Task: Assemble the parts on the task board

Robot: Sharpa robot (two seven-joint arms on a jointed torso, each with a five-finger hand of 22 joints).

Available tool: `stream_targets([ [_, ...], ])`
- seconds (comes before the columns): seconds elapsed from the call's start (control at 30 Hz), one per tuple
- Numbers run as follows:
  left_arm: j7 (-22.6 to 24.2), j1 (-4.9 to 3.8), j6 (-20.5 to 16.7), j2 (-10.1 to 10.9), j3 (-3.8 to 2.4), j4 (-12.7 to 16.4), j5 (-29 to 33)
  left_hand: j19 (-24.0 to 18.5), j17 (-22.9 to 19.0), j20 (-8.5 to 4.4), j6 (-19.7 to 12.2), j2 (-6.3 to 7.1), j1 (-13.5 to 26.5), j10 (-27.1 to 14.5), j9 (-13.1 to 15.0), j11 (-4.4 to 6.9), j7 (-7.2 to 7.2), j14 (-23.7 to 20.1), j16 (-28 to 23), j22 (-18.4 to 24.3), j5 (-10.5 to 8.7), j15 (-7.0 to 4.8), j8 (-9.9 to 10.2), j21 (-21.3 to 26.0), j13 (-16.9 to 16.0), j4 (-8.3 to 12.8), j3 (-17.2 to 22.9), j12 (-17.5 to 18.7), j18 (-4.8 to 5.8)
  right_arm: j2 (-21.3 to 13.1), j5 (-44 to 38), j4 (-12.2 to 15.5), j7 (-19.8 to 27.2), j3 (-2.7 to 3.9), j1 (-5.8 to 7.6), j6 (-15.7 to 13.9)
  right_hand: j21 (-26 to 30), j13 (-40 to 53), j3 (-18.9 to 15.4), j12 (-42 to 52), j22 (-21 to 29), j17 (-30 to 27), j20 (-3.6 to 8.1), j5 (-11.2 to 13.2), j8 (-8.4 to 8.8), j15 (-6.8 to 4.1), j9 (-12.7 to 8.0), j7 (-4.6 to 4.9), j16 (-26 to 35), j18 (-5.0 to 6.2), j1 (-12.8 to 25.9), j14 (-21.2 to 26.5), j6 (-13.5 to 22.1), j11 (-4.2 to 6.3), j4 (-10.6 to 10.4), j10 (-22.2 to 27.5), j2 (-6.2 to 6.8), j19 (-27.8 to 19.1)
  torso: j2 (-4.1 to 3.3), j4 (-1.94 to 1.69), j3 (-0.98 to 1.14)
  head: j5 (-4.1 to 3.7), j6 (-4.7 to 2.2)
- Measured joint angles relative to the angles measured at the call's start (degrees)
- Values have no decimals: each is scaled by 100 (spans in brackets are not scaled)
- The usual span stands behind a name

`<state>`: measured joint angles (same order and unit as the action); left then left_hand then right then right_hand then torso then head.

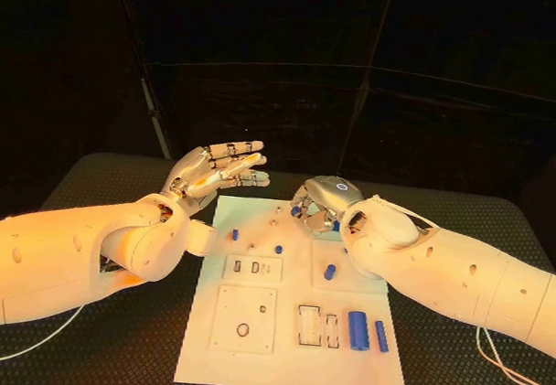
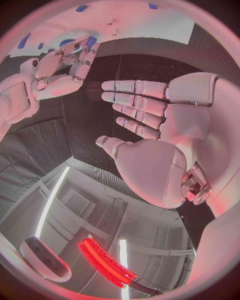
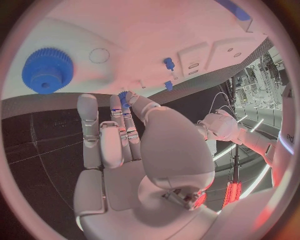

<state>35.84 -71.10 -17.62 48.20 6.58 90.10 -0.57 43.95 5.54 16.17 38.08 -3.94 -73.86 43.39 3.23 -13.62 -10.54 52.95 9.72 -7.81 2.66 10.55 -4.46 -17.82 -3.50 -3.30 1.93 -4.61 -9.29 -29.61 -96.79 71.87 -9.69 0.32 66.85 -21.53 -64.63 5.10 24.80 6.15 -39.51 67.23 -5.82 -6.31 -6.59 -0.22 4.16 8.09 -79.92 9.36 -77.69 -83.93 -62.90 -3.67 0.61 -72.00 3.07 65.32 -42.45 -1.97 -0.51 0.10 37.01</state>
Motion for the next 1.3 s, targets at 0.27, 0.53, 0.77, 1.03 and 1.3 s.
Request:
stream_targets([
  [0.27,-5,-19,-1,-26,0,-15,0,0,-6,0,-20,0,0,-21,-5,-21,20,0,0,5,0,0,28,0,6,16,-16,40,0,324,34,-283,-8,0,13,-65,0,0,4,-28,12,-7,20,12,13,0,0,-2,0,0,28,0,2,9,-40,-9,15,-20,-9,0,-7,-3,-16],
  [0.53,-8,-49,-5,-41,0,-36,-1,0,-5,0,-20,0,0,-40,-4,-1,21,0,-23,6,0,0,28,0,5,16,-16,40,0,570,52,-580,-37,-1,28,-60,0,1,4,-43,30,-20,20,22,18,0,1,-4,0,0,28,0,4,7,-41,-7,15,-20,-23,-10,-14,7,-14],
  [0.77,-11,-70,-6,-56,0,-44,-1,0,-11,0,-20,0,0,-40,-4,0,20,0,-23,11,0,0,28,23,5,16,-16,40,0,722,58,-772,-70,-1,32,-39,0,-4,20,-50,42,-23,19,32,49,0,2,-8,0,0,27,0,11,-13,-56,14,16,-20,-27,-7,-15,35,4],
  [1.03,-15,-86,-9,-66,0,-53,-1,0,-11,0,-40,0,0,-40,-4,0,0,0,-23,12,0,0,28,23,4,16,-16,40,0,882,61,-1007,-89,-2,35,-4,0,-4,19,-71,83,-48,39,33,52,1,2,-8,0,0,90,0,12,-13,-86,14,30,-39,-31,-1,-13,30,37],
  [1.3,-24,-96,-15,-78,0,-63,-1,0,-16,0,-40,0,0,-61,-4,-20,0,0,-46,15,0,0,28,23,4,16,-16,40,0,967,62,-1111,-90,5,48,52,1,-4,9,-71,92,-64,39,33,83,1,2,-7,0,0,90,0,17,-33,-96,35,30,-39,-32,-1,-13,42,57],
])
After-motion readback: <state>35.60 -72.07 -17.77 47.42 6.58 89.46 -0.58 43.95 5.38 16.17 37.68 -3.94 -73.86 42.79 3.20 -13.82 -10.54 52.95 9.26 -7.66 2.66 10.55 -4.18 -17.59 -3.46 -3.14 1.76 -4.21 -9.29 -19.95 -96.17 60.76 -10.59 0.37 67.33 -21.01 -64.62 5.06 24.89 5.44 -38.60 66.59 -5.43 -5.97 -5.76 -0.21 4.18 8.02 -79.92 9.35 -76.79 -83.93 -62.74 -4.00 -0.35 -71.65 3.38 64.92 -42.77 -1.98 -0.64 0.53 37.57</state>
